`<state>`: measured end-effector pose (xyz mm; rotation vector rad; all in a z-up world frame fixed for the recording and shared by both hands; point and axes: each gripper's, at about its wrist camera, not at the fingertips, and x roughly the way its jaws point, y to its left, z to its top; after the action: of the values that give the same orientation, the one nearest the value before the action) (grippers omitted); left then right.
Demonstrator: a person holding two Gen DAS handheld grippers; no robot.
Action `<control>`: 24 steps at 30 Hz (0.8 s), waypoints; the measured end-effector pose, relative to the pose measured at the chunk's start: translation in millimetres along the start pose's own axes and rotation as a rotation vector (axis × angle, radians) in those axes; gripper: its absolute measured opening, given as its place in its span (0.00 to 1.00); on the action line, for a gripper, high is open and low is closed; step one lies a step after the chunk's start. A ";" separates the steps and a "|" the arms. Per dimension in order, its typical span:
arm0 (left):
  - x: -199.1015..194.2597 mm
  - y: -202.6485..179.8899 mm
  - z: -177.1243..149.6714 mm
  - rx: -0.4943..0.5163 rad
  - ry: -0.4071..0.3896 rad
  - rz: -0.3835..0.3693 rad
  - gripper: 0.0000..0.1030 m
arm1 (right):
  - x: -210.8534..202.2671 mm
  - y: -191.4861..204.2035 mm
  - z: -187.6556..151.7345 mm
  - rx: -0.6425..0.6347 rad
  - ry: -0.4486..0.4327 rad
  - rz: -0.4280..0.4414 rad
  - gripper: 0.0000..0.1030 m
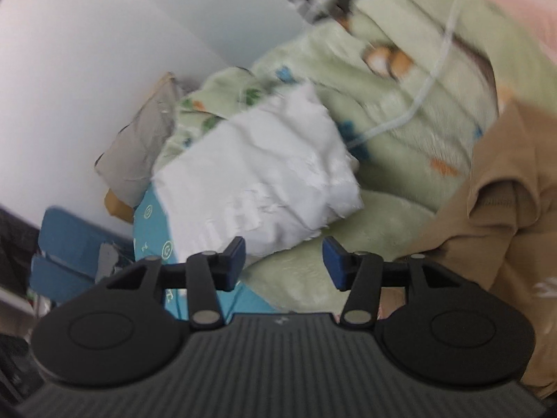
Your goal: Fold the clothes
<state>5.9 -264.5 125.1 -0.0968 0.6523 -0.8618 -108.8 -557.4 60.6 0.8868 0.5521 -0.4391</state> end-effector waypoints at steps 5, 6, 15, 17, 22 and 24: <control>-65.3 -28.8 -8.1 0.154 -0.125 0.062 1.00 | -56.6 38.9 -23.5 -0.255 -0.199 -0.004 0.90; -76.0 -33.0 -11.0 0.181 -0.149 0.072 1.00 | -64.3 44.2 -30.4 -0.290 -0.219 0.001 0.90; -136.0 -40.0 -57.8 0.262 -0.276 0.053 1.00 | -92.3 65.7 -102.3 -0.488 -0.395 -0.019 0.90; -141.8 -37.2 -66.3 0.267 -0.289 0.045 1.00 | -93.0 65.6 -114.0 -0.504 -0.433 -0.016 0.90; -156.0 -31.8 -84.8 0.297 -0.321 0.066 1.00 | -86.5 68.6 -136.5 -0.589 -0.512 -0.036 0.90; -157.6 -29.6 -90.0 0.303 -0.322 0.076 1.00 | -82.6 71.3 -142.3 -0.608 -0.518 -0.044 0.90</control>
<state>-139.5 -153.1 140.5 0.0618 0.2194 -0.8398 -170.2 -390.3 81.7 0.1600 0.1996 -0.4828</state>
